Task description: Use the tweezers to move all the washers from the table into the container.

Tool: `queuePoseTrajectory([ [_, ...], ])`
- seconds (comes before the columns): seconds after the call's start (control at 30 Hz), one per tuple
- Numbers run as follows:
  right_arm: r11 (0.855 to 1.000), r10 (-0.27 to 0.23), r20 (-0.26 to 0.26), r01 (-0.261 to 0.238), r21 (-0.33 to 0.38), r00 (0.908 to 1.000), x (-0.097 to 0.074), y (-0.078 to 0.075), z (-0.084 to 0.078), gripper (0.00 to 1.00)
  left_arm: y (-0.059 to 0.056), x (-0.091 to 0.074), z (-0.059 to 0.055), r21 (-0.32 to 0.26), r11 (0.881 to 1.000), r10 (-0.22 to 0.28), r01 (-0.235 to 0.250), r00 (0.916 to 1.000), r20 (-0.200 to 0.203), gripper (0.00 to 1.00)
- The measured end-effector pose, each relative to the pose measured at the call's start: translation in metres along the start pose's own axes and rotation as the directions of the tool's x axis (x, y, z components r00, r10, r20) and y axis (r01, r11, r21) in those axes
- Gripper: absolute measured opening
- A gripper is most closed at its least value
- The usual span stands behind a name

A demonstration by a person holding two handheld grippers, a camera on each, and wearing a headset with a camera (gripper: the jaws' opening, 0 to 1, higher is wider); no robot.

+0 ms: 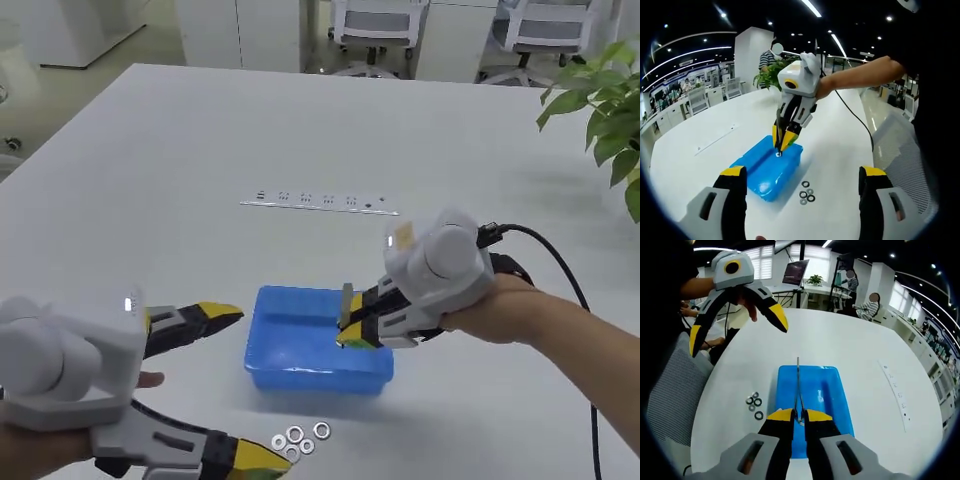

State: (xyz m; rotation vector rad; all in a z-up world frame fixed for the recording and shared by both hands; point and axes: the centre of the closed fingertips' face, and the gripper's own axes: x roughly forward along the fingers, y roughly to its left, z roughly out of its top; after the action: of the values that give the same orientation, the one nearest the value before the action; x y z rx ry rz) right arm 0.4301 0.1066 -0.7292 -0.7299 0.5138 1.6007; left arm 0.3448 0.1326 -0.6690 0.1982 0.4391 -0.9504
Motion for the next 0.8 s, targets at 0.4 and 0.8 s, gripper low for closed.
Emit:
queuePoseTrajectory([
  [0.4, 1.0, 0.013, 0.004, -0.013, 0.004, 0.9999, 0.012, -0.002, -0.014, 0.09, 0.007, 0.012, 0.005, 0.013, 1.0, -0.025, 0.025, 0.9997, 0.004, 0.93],
  [0.8, 1.0, 0.027, 0.003, -0.027, 0.014, 0.9996, 0.021, 0.0, -0.024, 0.09, 0.015, 0.026, 0.007, 0.039, 0.997, -0.061, 0.061, 0.9981, -0.004, 0.82],
])
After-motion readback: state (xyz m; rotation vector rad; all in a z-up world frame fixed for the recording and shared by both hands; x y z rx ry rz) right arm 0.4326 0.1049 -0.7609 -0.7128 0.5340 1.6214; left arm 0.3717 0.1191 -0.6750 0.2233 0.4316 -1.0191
